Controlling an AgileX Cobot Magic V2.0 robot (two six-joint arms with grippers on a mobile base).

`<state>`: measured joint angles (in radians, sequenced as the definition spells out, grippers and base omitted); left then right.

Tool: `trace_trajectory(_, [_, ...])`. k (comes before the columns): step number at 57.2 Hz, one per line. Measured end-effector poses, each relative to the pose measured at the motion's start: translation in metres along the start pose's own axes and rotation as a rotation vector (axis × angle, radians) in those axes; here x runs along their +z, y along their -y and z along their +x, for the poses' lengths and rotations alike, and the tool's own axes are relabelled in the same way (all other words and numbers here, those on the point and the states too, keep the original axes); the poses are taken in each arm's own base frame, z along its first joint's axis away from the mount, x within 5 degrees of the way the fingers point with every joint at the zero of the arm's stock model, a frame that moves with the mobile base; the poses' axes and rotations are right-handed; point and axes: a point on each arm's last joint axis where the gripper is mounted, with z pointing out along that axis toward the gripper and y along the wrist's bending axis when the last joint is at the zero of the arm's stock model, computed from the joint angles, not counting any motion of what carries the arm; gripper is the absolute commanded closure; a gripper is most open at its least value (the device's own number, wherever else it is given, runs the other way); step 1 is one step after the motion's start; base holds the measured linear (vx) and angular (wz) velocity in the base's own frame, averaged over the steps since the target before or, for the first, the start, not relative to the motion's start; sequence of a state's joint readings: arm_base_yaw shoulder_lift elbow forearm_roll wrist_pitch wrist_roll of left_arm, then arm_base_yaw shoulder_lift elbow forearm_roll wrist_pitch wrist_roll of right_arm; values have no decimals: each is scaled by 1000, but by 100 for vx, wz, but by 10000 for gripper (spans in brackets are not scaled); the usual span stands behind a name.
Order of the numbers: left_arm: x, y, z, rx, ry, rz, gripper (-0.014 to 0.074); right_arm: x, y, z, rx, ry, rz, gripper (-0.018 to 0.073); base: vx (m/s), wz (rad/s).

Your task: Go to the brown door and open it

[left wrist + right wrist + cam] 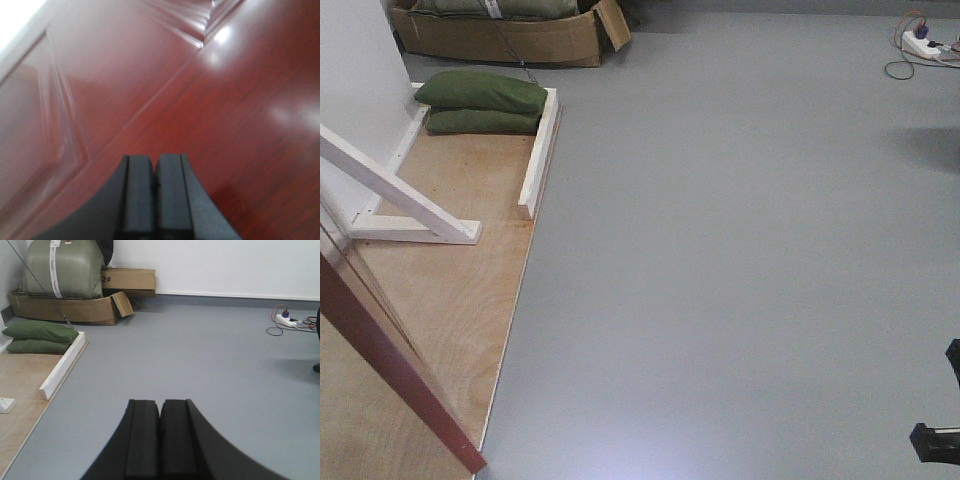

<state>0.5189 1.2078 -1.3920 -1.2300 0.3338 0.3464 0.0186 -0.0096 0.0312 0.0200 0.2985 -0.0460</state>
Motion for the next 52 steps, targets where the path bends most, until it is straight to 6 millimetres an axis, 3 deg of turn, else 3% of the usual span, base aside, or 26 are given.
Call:
trace_trajectory(31, [11, -3, 32, -14, -312, 77, 600, 0, 0, 0, 0, 0, 0, 559, 0, 0])
trace_trajectory(52, [31, 4, 33, -51, -348, 133, 600, 0, 0, 0, 0, 0, 0, 559, 0, 0])
